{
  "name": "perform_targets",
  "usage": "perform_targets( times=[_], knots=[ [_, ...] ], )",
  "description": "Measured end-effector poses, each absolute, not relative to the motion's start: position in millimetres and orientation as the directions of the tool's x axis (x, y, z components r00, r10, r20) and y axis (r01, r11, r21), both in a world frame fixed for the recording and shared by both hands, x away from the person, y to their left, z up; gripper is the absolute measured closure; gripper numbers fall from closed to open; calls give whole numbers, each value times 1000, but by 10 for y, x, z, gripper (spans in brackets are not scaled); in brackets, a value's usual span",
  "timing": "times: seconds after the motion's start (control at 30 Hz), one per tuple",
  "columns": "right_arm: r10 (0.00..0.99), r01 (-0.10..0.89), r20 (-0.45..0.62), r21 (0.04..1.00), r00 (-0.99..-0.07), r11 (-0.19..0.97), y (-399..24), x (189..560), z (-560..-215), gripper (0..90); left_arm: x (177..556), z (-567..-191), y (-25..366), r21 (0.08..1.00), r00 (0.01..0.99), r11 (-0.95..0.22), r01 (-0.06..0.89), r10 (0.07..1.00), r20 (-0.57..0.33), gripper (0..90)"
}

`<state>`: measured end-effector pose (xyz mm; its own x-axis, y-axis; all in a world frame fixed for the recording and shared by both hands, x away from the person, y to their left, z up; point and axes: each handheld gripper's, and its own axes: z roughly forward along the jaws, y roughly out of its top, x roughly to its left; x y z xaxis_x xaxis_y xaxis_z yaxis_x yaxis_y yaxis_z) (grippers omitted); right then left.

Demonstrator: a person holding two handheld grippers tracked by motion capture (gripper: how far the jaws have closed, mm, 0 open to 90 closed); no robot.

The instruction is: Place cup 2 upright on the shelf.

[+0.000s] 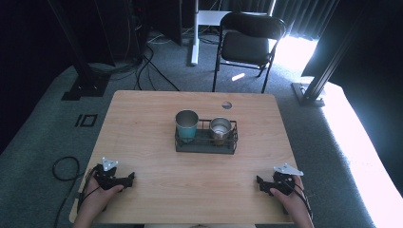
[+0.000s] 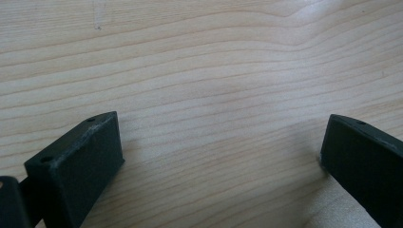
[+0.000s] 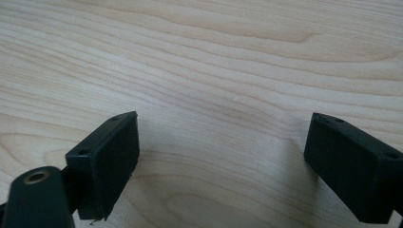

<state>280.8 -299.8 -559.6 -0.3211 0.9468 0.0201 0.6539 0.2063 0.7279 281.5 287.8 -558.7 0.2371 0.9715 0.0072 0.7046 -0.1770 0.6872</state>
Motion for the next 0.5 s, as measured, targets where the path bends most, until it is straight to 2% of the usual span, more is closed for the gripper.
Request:
perform_targets(
  times=[0.5],
  knots=[
    [946, 655, 7, 723, -324, 219, -2985, 2815, -5599, 110, 2815, -5587, 2878, 687, 237, -177, 704, 971, 7, 10]
  ],
)
